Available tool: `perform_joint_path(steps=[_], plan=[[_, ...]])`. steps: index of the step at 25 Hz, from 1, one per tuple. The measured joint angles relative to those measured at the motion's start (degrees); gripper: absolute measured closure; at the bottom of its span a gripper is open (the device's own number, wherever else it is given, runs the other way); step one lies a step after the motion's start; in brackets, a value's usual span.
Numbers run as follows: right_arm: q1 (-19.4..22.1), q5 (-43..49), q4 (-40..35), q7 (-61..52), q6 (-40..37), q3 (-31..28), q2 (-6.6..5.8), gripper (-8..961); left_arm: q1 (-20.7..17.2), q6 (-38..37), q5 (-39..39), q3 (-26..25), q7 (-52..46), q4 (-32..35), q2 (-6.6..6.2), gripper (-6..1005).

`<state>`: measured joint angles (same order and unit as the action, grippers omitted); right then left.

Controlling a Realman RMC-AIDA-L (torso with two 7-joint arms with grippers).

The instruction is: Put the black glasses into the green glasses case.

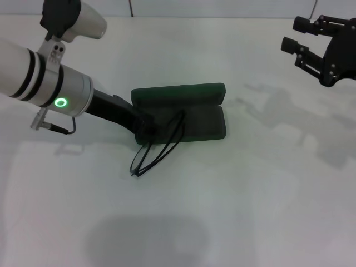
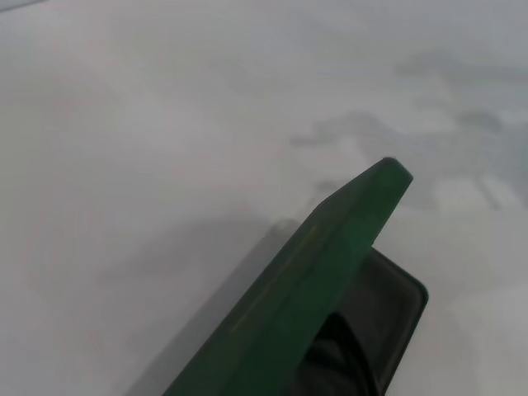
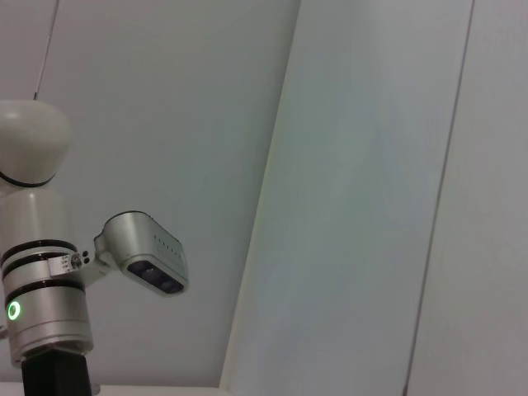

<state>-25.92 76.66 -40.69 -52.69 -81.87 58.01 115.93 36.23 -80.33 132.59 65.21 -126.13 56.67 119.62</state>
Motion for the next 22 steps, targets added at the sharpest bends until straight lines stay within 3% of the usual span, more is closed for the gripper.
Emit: perform_joint_path(steps=[2, 14, 22], plan=[[-0.06, -0.04, 0.27, 0.36, -0.02, 0.02, -0.01, 589, -0.03, 0.13, 0.47, 0.00, 0.10, -0.29, 0.00, 496], [-0.46, -0.24, 0.59, 1.29, 0.31, -0.01, 0.08, 589, 0.64, 2.48, 1.70, 1.13, 0.02, -2.36, 0.07, 503], [-0.48, -0.29, 0.71, 1.32, 0.39, 0.00, 0.08, 590, 0.79, 2.63, 1.70, 5.03, -0.14, -2.78, 0.08, 510]])
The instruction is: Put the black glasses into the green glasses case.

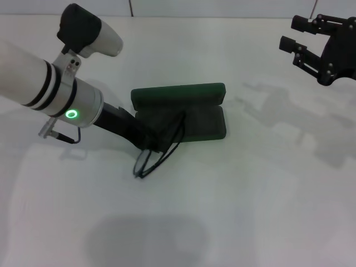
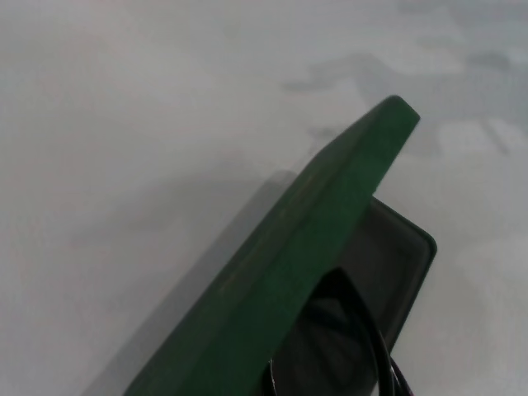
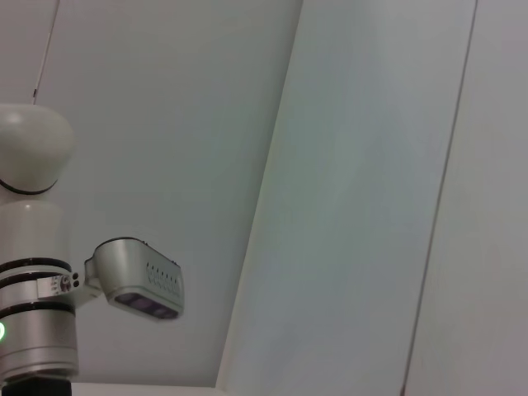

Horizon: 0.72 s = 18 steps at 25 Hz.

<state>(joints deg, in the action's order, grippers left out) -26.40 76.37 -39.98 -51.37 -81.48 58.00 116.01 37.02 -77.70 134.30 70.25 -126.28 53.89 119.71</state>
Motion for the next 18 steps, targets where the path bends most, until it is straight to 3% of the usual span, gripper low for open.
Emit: perform_joint_path(steps=[18], plan=[[0.41, -0.12, -0.02, 0.13, -0.28, -0.05, 0.01, 590, 0.38, 1.12, -0.02, 0.79, -0.94, -0.23, -0.02, 641]])
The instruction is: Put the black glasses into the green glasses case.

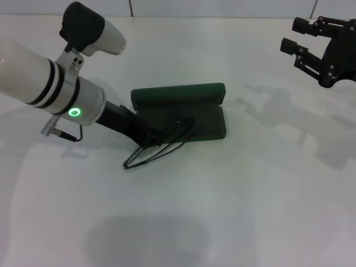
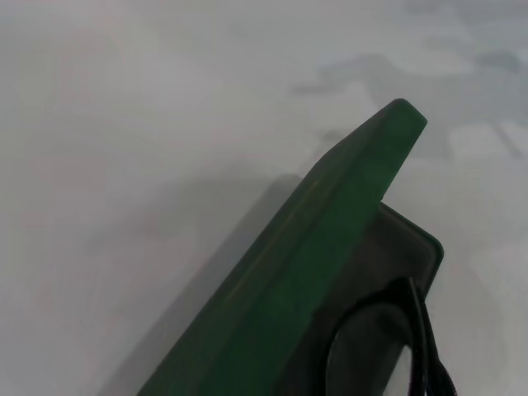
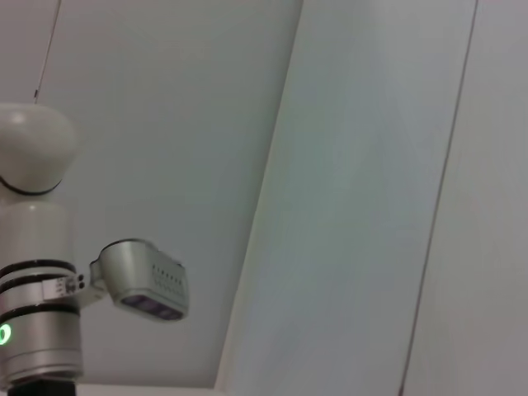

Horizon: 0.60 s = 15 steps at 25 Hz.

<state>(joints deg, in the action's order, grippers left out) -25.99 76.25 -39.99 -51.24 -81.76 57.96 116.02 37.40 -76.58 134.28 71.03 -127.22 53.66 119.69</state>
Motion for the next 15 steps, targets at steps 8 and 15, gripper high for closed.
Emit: perform_joint_path(steps=[8, 15], plan=[[0.47, -4.37, 2.14, 2.21, -1.16, -0.17, -0.16, 589, 0.21, -2.18, -3.09, -0.52, -0.20, 0.06, -0.35, 858], [1.10, -4.43, 2.21, 2.36, -2.25, -0.48, -0.18, 589, -0.44, -2.62, -3.44, -0.29, -0.01, 3.49, -0.20, 911]])
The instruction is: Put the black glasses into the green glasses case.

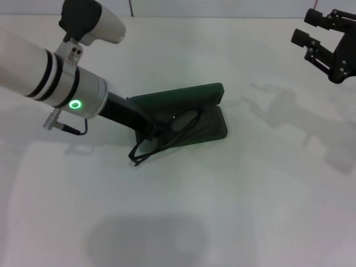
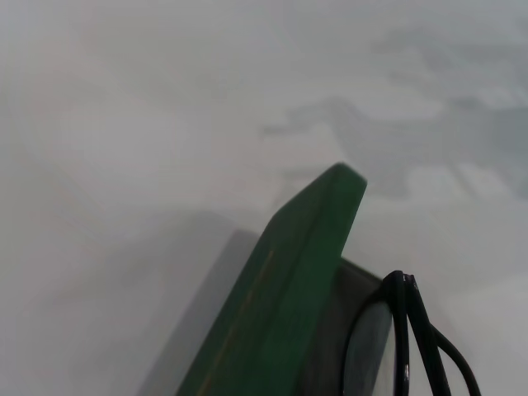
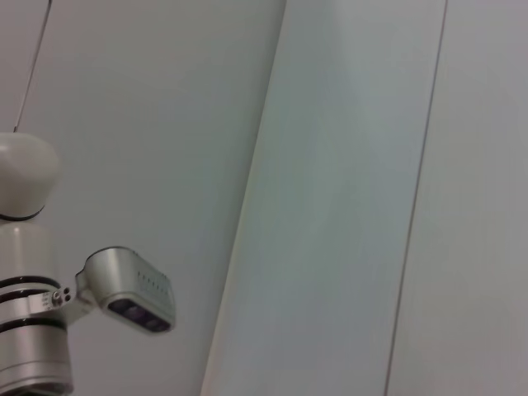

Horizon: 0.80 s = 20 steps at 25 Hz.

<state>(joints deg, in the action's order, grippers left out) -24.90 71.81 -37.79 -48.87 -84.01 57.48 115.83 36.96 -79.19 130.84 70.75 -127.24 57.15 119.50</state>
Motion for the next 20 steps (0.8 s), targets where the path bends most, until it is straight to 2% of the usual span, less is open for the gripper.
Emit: perform_joint_path(steps=[10, 15, 20], plan=[[0.46, -0.01, 0.64, 1.12, -0.45, -0.10, 0.01, 590, 0.50, 3.02, -0.28, 1.55, 6.08, 1.76, 0.46, 880], [0.50, -0.12, 0.70, 1.20, -0.53, -0.10, 0.08, 590, 0.55, 8.55, 0.02, 7.18, 7.07, 2.12, 0.38, 864], [0.56, -0.63, 0.71, 1.32, -0.58, -0.10, 0.09, 590, 0.96, 11.27, 0.61, 10.29, 7.91, 2.38, 0.24, 848]])
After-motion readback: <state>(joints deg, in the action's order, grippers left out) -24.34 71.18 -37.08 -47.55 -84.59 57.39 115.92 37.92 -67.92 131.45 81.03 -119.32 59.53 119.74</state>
